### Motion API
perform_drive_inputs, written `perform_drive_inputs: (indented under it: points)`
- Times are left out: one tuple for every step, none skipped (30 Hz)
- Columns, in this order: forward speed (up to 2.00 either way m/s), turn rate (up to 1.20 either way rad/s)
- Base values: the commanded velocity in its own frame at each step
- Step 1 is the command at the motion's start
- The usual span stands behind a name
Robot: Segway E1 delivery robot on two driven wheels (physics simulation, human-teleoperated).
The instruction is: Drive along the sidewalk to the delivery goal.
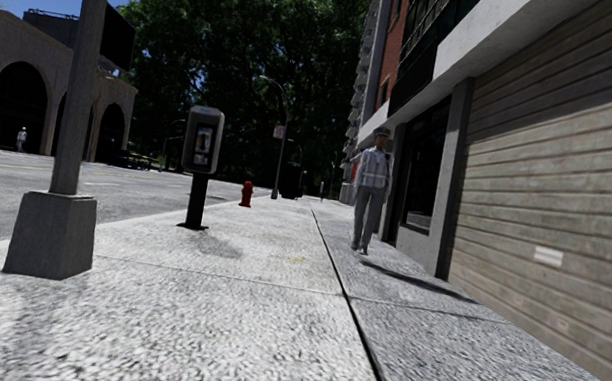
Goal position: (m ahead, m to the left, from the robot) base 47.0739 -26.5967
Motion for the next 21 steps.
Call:
perform_drive_inputs:
  points:
    - [2.00, 1.20]
    - [2.00, 1.20]
    - [2.00, 1.20]
    - [2.00, 0.74]
    - [2.00, 0.30]
    - [2.00, 0.30]
    - [2.00, 0.09]
    - [2.00, 0.01]
    - [2.00, 0.00]
    - [2.00, 0.00]
    - [2.00, 0.00]
    - [2.00, 0.00]
    - [2.00, 0.00]
    - [2.00, 0.00]
    - [2.00, 0.00]
    - [2.00, 0.00]
    - [2.00, 0.00]
    - [2.00, 0.00]
    - [2.00, 0.00]
    - [2.00, 0.00]
    - [2.00, 0.00]
